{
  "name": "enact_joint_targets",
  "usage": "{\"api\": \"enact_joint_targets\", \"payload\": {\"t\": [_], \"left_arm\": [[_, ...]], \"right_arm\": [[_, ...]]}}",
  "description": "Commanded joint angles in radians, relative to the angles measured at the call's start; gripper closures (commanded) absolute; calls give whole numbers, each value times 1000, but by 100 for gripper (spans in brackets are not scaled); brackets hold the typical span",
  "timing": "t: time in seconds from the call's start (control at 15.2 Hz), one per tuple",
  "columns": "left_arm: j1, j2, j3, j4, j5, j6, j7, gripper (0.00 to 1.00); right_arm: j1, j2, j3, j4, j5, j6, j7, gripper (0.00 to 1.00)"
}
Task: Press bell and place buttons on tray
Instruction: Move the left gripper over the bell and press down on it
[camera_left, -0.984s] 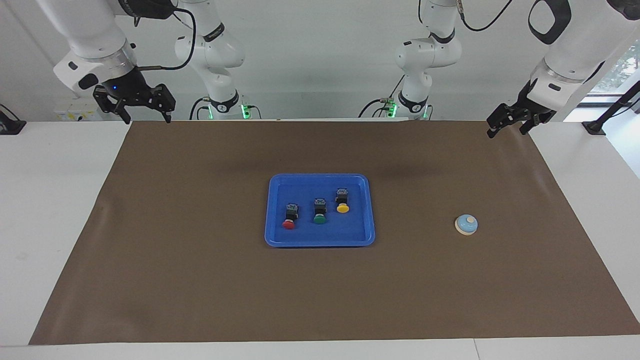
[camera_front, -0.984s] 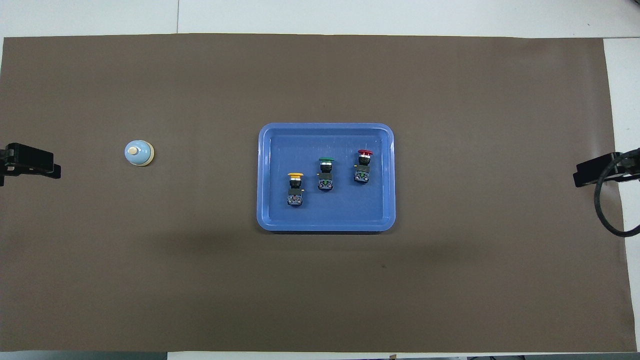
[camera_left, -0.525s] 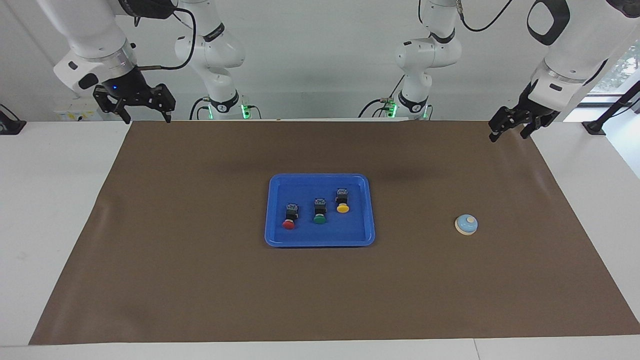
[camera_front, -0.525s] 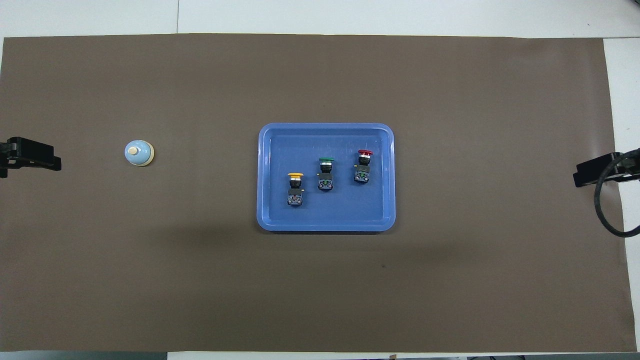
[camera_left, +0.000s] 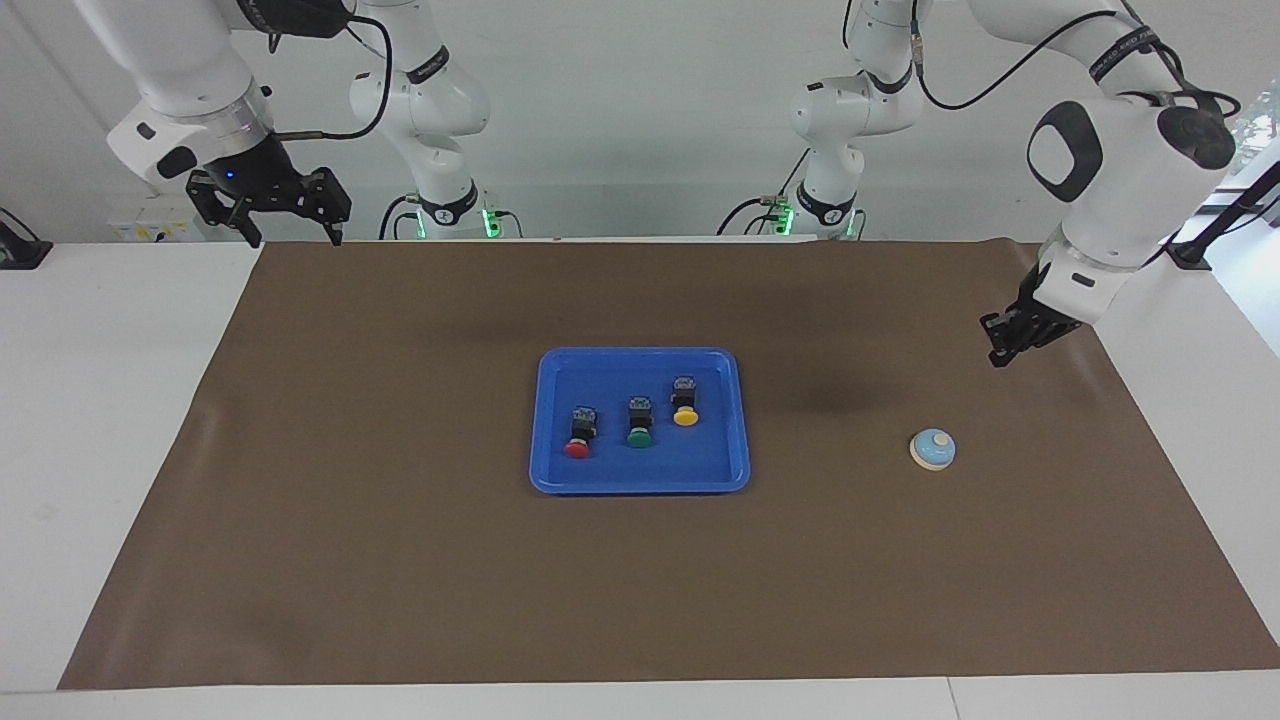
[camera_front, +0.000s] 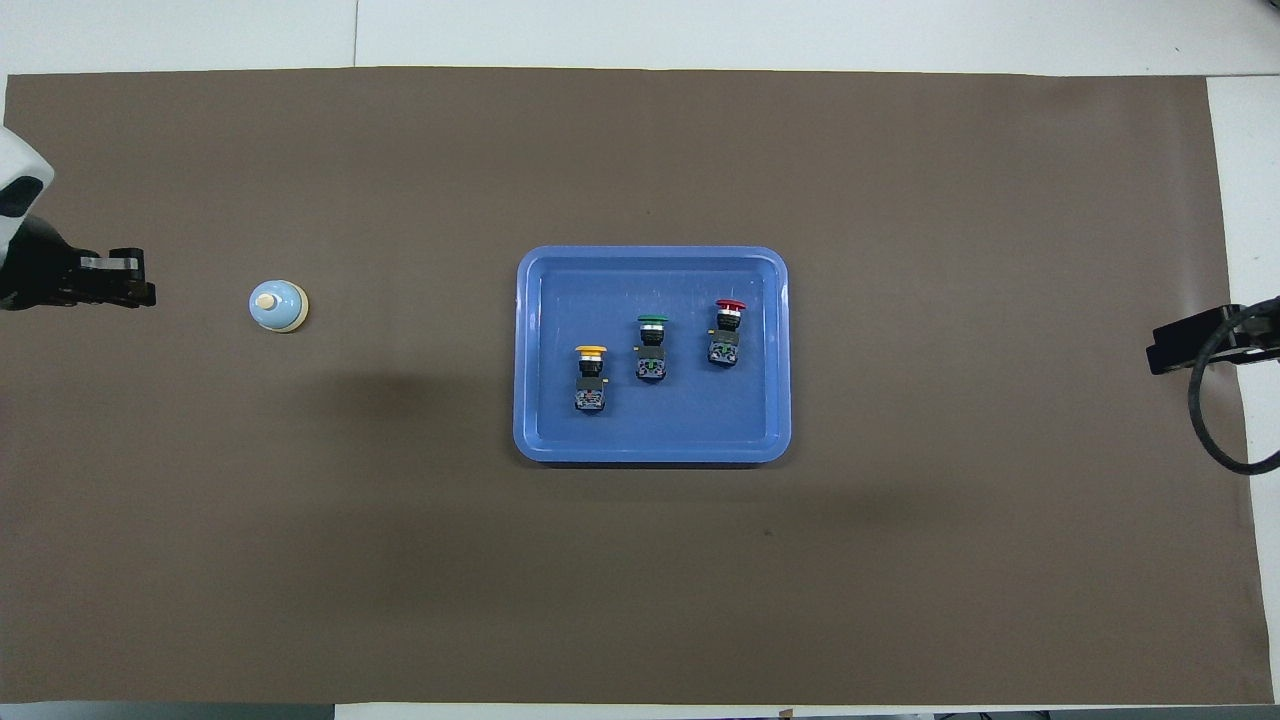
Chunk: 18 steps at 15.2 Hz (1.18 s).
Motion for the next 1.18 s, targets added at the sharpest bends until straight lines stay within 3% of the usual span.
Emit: {"api": "enact_joint_targets", "payload": {"t": [0.0, 0.13, 1.12], "left_arm": [[-14, 25, 5, -74, 25, 101, 5, 100], [-17, 23, 5, -139, 25, 178, 2, 100], [-20, 167, 7, -119, 25, 344, -8, 100]], "right_arm": [[-13, -17, 10, -19, -1, 8, -7, 0], [-13, -17, 9, -19, -1, 8, -7, 0], [-13, -17, 10, -19, -1, 8, -7, 0]]}}
